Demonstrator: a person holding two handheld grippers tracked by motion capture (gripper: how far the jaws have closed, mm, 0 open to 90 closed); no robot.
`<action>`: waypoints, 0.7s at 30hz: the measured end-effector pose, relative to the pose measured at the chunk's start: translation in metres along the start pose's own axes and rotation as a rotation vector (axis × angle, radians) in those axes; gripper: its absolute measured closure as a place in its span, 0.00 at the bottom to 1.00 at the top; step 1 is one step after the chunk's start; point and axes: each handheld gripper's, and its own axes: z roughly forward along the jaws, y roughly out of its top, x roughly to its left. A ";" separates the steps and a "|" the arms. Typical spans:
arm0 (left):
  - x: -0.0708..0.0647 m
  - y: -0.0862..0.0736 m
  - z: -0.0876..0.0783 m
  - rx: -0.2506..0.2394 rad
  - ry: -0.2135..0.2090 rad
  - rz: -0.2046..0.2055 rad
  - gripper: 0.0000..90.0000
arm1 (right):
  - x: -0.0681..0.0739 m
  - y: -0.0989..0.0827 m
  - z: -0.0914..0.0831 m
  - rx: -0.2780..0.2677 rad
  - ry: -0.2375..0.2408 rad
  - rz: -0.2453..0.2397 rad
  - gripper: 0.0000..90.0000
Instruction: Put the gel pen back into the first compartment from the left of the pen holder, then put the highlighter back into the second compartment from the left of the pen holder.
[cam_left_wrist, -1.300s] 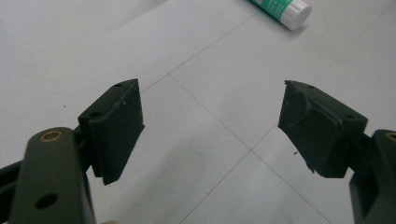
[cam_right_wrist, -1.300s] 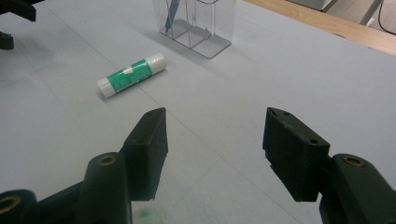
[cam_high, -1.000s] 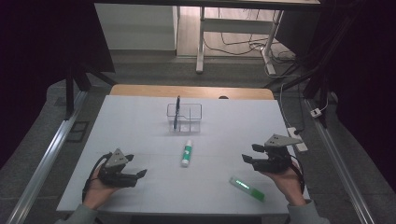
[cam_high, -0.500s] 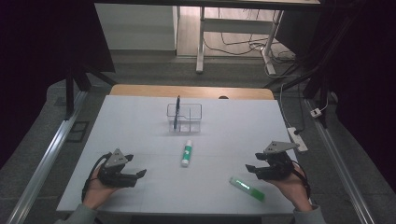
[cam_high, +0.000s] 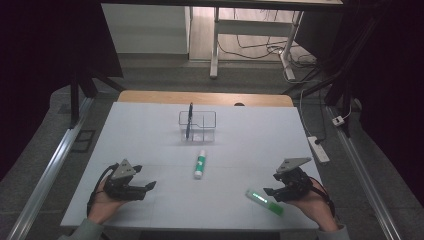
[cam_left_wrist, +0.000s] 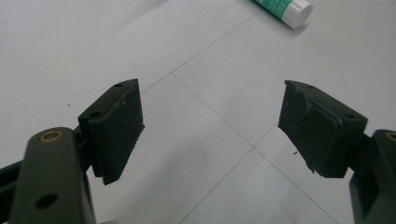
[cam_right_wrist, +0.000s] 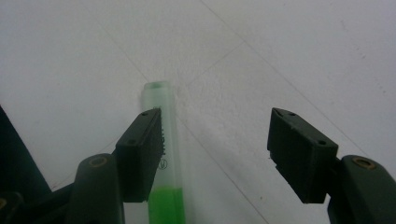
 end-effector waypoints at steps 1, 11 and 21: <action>0.000 0.000 0.000 0.000 0.000 0.000 0.24 | 0.000 -0.001 0.000 0.005 0.001 0.000 0.40; 0.000 0.000 0.000 0.001 0.002 0.000 0.24 | 0.002 -0.006 -0.001 0.076 0.011 -0.013 0.40; 0.000 0.000 0.000 0.003 0.004 0.002 0.24 | 0.008 -0.010 0.002 0.142 0.031 -0.032 0.40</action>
